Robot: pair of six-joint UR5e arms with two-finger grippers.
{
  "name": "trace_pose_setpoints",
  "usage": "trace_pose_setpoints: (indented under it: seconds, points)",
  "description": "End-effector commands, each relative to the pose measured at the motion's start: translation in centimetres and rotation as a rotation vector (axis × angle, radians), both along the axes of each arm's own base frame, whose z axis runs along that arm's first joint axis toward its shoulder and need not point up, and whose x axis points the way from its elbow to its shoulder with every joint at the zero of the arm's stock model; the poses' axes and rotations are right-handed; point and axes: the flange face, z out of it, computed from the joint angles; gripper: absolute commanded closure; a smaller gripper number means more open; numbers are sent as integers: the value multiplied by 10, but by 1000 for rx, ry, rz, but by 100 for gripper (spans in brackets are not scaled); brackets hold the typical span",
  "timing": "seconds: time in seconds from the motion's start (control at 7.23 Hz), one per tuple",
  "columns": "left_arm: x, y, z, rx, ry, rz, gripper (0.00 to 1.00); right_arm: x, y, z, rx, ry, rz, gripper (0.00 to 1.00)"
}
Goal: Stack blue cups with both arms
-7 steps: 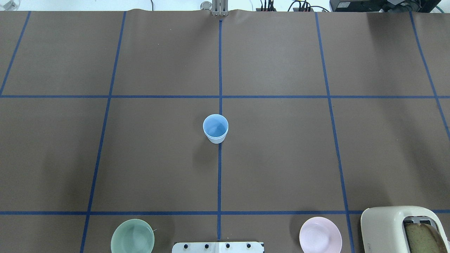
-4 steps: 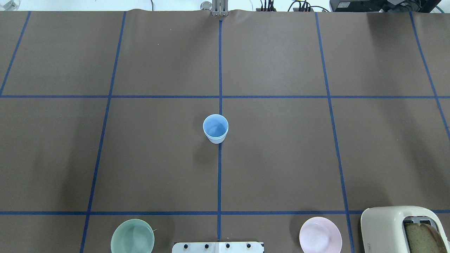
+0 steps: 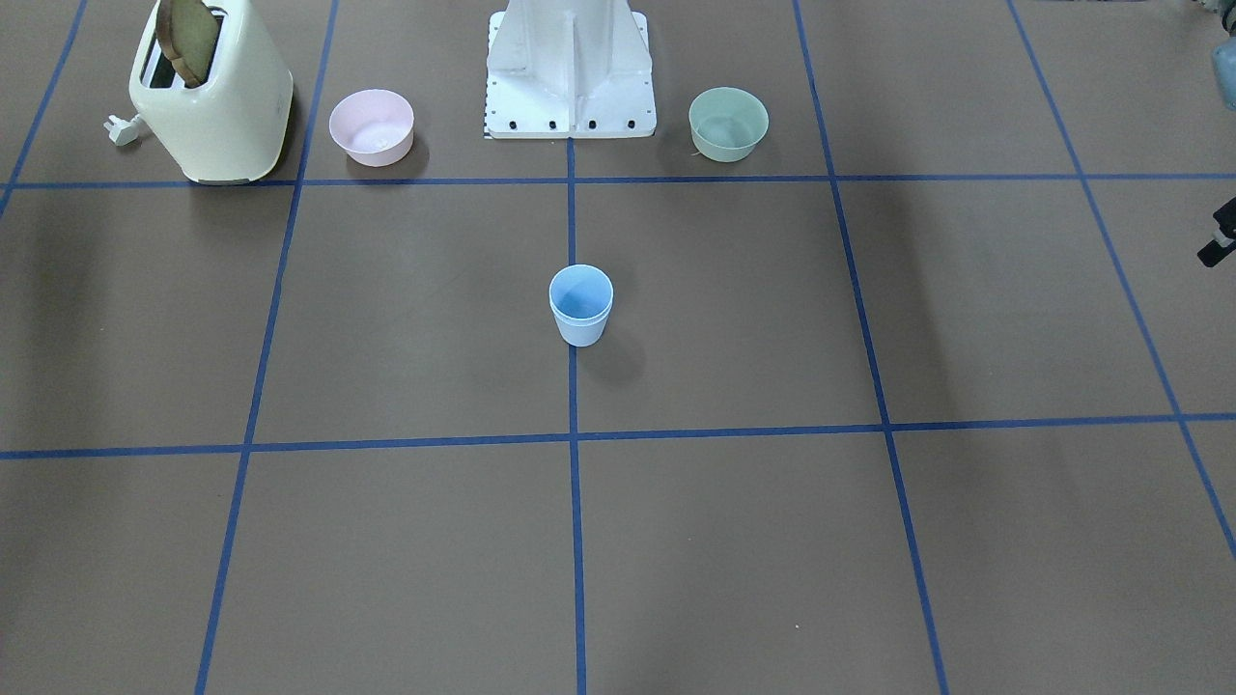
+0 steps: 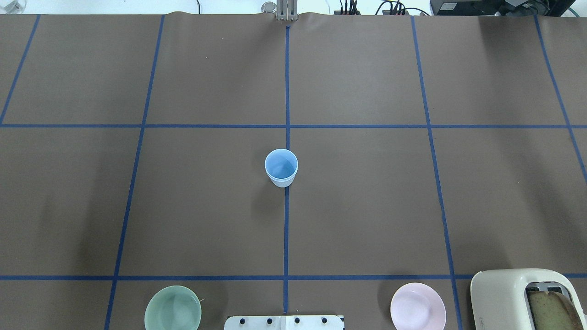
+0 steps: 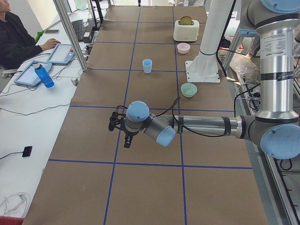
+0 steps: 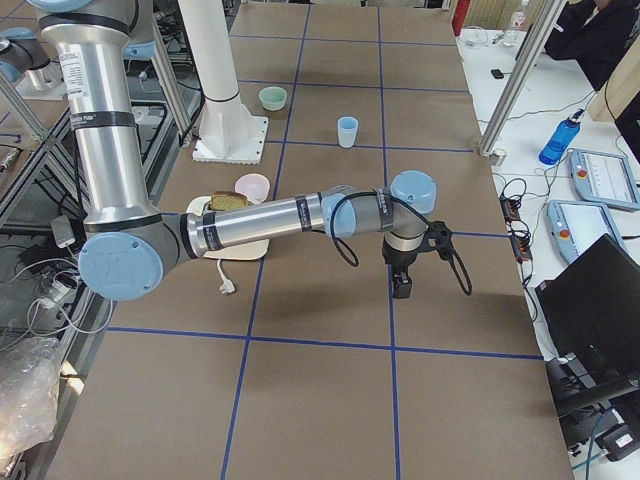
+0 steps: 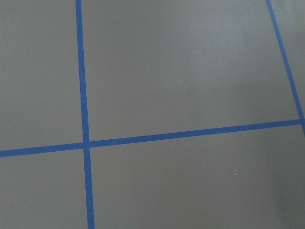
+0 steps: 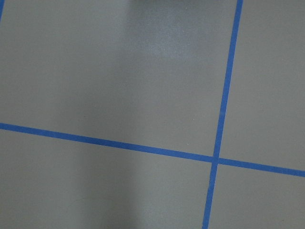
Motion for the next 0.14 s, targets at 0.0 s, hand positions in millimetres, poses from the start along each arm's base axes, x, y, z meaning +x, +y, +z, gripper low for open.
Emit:
trace_pose_setpoints:
  seconds: [0.0]
  points:
    - [-3, 1, 3, -5, -2, -6, 2, 0, 1, 2, -5, 0, 0, 0]
